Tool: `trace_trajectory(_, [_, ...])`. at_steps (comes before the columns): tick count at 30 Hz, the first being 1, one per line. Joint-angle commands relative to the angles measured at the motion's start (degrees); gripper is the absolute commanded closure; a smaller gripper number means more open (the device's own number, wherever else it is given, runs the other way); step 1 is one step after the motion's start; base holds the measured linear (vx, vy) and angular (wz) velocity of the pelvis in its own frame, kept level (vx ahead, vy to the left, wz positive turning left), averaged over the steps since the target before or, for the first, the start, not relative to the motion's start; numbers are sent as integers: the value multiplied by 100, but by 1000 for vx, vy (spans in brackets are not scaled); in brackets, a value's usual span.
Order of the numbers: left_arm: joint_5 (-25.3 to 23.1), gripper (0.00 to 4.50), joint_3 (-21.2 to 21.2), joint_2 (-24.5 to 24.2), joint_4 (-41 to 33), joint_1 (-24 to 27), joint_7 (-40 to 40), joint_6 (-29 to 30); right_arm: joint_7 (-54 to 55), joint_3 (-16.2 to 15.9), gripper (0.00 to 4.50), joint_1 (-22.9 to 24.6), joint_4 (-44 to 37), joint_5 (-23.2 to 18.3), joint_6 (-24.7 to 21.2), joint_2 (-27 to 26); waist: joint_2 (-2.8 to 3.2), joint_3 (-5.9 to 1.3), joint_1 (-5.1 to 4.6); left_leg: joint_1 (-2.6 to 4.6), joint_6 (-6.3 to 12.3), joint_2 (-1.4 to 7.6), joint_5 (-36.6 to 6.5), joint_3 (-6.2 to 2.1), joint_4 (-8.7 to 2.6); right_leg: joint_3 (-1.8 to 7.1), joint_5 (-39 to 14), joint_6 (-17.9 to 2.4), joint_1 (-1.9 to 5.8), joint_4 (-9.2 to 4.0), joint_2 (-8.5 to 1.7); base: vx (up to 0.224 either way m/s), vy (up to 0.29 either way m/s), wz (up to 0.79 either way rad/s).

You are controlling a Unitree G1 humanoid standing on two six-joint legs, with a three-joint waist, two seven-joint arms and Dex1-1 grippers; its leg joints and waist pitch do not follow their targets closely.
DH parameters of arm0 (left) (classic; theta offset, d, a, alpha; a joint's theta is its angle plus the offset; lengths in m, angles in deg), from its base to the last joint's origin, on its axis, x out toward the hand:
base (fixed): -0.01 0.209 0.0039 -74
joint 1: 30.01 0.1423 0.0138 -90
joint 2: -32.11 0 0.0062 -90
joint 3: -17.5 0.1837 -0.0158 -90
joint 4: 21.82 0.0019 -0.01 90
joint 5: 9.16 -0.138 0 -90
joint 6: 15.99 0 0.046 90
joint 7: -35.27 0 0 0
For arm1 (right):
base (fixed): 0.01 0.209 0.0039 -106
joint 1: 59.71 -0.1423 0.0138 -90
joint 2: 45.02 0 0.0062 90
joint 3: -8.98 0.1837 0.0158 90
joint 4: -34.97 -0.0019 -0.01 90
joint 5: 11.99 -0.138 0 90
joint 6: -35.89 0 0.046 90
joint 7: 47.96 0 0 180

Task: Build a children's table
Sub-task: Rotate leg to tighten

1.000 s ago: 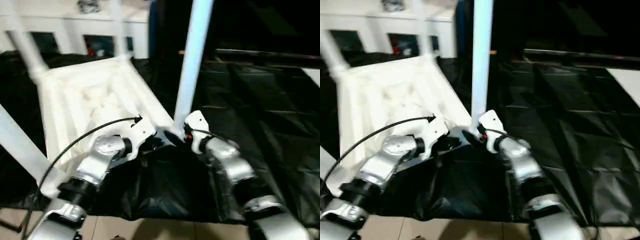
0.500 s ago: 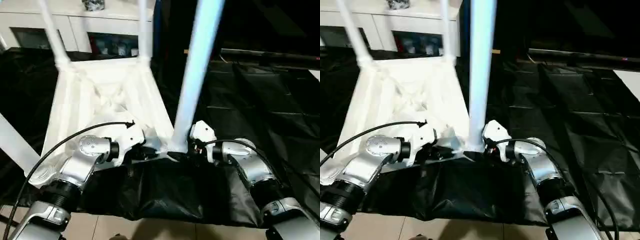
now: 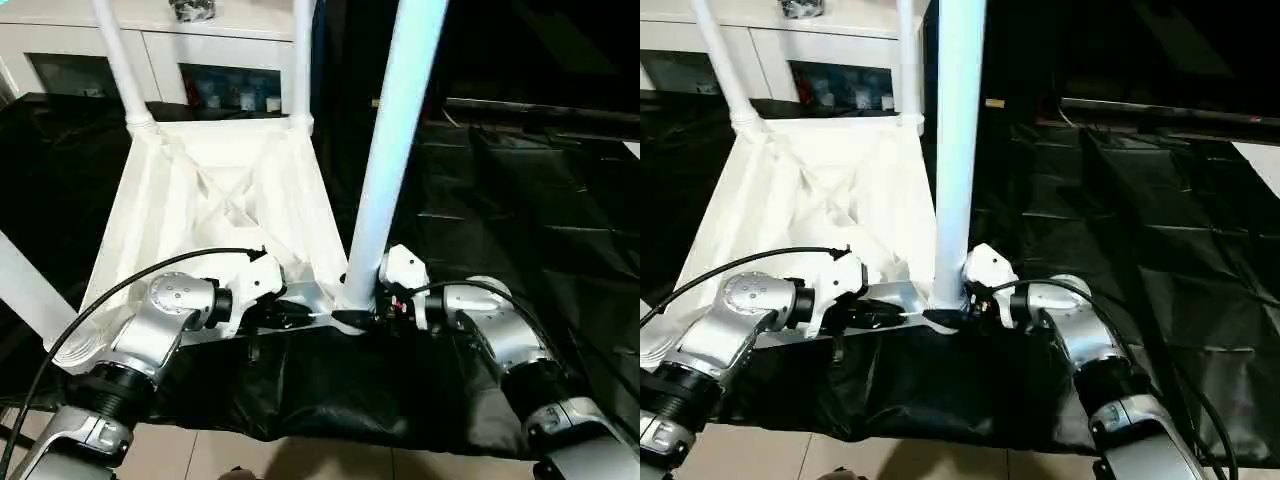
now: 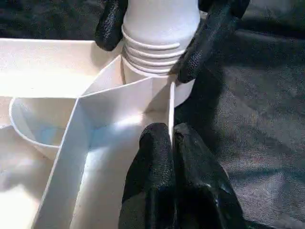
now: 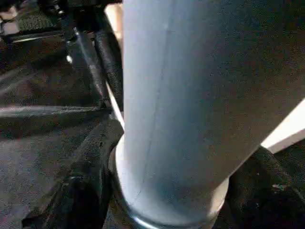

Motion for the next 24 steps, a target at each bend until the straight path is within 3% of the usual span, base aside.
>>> trace_trajectory(1, [-112,450,-7,366,293,-121,655,146,433,1,178,51,68,36,-223,-258,-19,-310,-29,97,223,157,-1129,-5,-350,262,-795,-1251,256,-380,-344,0,0,0])
trace_trajectory(4, [-236,450,-79,714,461,-270,1320,359,1719,248,178,-106,557,230,-235,-656,-23,-274,-79,88,37,150,-1386,-26,-393,265,-1465,-1086,248,-446,-376,0,0,0])
trace_trajectory(5, [-271,450,-89,811,495,-307,1477,430,2040,328,178,-150,677,244,-260,-762,-47,-258,-101,95,-57,135,-1545,-41,-409,257,-1946,-948,244,-492,-391,0,0,0])
trace_trajectory(7, [-359,450,-81,953,557,-363,1737,510,2583,470,178,-225,848,234,-320,-946,-44,-256,-177,101,-124,134,-1711,-71,-420,254,-2386,-765,230,-542,-396,0,0,0])
trace_trajectory(10, [-472,450,-99,1414,793,-522,2424,664,3605,630,178,-355,1080,241,-489,-1391,-36,-259,-191,116,-76,121,-1696,-58,-406,265,-2403,-701,196,-576,-386,0,0,0])
trace_trajectory(14, [-544,450,-38,1631,889,-594,2579,667,3827,588,178,-384,1042,308,-400,-1713,-30,-281,-191,92,-46,125,-1608,-62,-409,264,-2084,-718,211,-543,-371,0,0,0])
trace_trajectory(15, [-570,450,-29,1667,905,-608,2594,660,3842,610,143,-407,1074,308,-367,-1785,-30,-284,-188,82,-11,124,-1568,-59,-410,265,-1939,-745,219,-529,-367,0,0,0])
trace_trajectory(17, [-596,450,-11,1675,893,-614,2566,613,3793,654,108,-440,1098,260,-342,-1852,-25,-291,-187,85,18,127,-1538,-50,-405,267,-1741,-808,221,-514,-361,0,0,0])
trace_trajectory(21, [-536,450,-4,1550,724,-530,2274,455,3807,665,80,-512,1084,266,-188,-1788,-16,-282,-201,85,38,127,-1586,-48,-412,266,-1795,-839,214,-523,-366,0,0,0])
trace_trajectory(24, [-422,450,-2,1326,499,-372,1884,439,3233,570,80,-494,940,266,-158,-1490,-18,-292,-209,61,63,130,-1570,-55,-411,262,-1716,-862,246,-507,-369,0,0,0])
